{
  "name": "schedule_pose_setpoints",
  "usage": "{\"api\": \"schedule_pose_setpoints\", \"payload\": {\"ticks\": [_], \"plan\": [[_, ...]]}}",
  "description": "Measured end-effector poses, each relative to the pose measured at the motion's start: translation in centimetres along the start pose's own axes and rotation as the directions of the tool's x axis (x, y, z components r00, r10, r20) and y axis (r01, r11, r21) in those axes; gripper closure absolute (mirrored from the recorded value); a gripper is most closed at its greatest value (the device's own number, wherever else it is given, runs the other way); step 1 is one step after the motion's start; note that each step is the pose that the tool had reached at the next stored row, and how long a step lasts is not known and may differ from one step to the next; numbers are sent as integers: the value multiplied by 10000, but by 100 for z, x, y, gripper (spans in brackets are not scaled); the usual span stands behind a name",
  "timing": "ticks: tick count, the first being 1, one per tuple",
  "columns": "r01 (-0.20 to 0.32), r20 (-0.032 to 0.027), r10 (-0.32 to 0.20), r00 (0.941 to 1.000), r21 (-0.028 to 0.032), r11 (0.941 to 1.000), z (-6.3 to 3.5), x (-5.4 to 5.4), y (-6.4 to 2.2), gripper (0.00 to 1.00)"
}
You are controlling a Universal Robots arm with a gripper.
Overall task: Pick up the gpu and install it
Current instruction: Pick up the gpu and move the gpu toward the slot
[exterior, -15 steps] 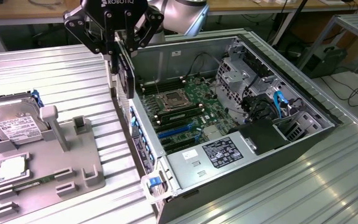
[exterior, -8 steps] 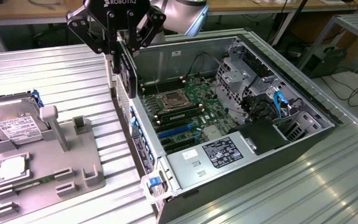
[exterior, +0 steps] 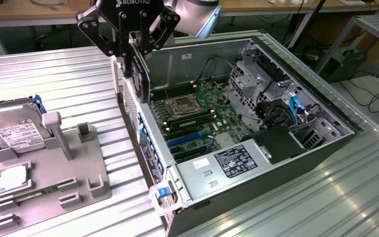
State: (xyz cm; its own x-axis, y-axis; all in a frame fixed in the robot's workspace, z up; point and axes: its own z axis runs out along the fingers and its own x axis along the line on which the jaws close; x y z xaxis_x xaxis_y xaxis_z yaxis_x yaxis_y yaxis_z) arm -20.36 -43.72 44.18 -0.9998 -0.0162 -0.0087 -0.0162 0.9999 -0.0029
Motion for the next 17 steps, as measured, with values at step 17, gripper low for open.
{"api": "schedule_pose_setpoints", "payload": {"ticks": [17], "plan": [[0, 0, 0, 10000, 0, 10000, 1, -158, -3, 72]]}}
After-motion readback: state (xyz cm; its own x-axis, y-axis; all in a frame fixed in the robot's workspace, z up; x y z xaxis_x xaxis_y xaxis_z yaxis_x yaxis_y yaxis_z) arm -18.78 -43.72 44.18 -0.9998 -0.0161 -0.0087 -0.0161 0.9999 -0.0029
